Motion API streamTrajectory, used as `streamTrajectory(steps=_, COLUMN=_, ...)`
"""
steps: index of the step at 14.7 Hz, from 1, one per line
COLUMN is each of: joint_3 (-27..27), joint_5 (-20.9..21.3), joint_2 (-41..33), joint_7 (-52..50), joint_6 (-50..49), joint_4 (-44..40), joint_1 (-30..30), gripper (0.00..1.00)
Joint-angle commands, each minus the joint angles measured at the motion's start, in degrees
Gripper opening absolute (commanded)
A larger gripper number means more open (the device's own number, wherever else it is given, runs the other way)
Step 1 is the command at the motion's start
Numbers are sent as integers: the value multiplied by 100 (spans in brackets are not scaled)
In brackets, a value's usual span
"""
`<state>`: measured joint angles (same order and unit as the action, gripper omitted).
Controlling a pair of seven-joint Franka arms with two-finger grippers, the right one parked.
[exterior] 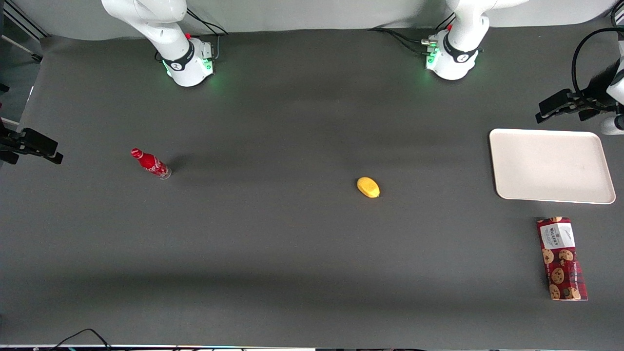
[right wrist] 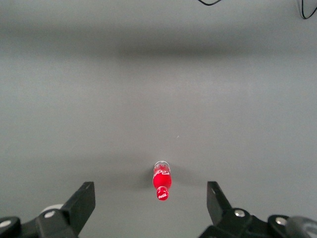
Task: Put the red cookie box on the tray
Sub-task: 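Move the left gripper toward the red plaid cookie box beside the tray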
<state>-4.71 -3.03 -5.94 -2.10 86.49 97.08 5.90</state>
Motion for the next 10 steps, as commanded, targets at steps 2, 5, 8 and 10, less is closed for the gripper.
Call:
streamTrajectory(steps=2, joint_3=-145, joint_5=197, joint_2=-66, joint_7=-36, joint_6=26, joint_4=-13, joint_1=17, gripper=100)
streamTrajectory(steps=5, joint_3=-75, joint_5=389, joint_2=22, joint_7=-36, joint_6=52, joint_4=-84, joint_1=43, gripper=100)
streamTrajectory(steps=8, joint_3=144, joint_5=452, joint_2=599, joint_7=51, joint_6=-88, joint_4=-915, joint_1=52, gripper=100)
streamTrajectory(steps=10, joint_3=303, joint_5=644, joint_2=1293, joint_7=453, joint_6=-378, joint_4=-1837, joint_1=61, gripper=100)
